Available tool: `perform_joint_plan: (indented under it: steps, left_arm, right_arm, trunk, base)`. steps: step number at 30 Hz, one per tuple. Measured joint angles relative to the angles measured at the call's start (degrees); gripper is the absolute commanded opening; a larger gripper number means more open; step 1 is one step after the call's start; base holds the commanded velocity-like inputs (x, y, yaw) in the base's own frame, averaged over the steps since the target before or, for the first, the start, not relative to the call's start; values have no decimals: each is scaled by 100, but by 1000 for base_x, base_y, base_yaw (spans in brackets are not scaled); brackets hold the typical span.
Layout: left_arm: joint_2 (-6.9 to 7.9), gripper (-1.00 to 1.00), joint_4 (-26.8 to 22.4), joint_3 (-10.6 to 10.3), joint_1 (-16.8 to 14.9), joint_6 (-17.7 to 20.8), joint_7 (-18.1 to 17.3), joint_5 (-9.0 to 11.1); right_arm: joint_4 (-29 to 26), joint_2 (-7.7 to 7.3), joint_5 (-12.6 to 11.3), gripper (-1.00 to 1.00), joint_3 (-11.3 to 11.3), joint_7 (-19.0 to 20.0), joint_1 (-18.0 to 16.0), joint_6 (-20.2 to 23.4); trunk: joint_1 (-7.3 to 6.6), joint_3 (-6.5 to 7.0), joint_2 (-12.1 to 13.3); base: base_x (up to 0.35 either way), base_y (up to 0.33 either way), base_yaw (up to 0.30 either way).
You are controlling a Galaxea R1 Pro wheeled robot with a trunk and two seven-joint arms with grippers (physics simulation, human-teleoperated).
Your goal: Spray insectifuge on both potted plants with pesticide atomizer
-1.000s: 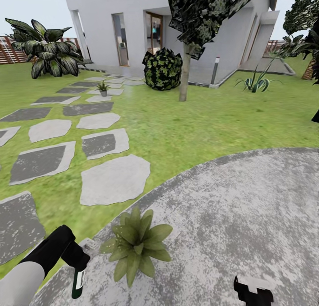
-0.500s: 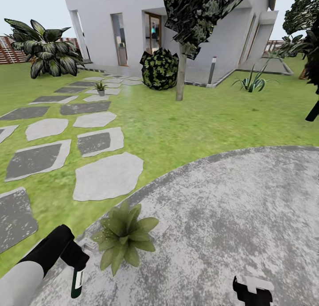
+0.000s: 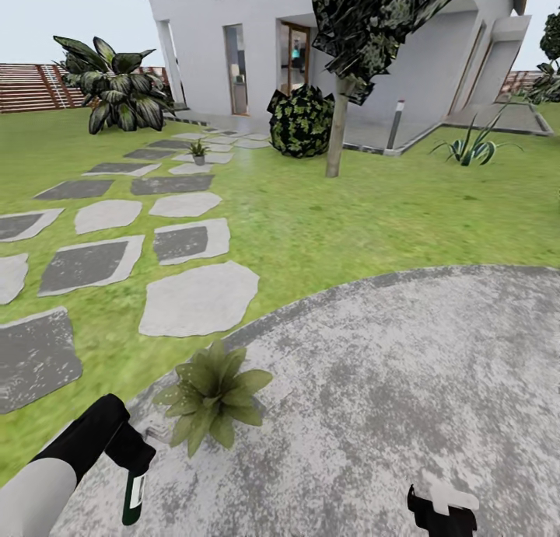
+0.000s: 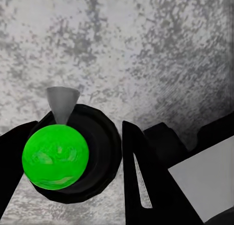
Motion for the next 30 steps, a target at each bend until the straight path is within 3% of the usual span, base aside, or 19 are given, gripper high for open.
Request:
perform_joint_plan:
  steps: [7,20,25,27,30]
  left_arm:
    - [-33,-100,-2,31,32,-6,9,-2]
    - [-43,-100,65,39,105,-28,102,2]
    - [-62,-100,113,50,118,-39,490,154]
    - [-177,-100,164,52,126,-64,901,413]
    - [-288,-100,222,52,127,-76,1566,548]
  right_arm:
    - [2,3,1,100,0,1,-1,0]
    - [10,7,8,100,0,1,-1,1]
    - [11,10,4,100,-1,1,-1,1]
    - [11,9,0,100,-1,1,-1,1]
    - [16,5,7,100,-1,3,0,0]
  trunk:
    - [-3,1,0]
    - [-2,37,0]
    - [-2,48,0]
    - [-2,48,0]
    - [-2,49,0]
  base:
    - [127,-183,40]
    - [9,-5,256]
    - [0,0,268]
    - [0,0,150]
    - [0,0,41]
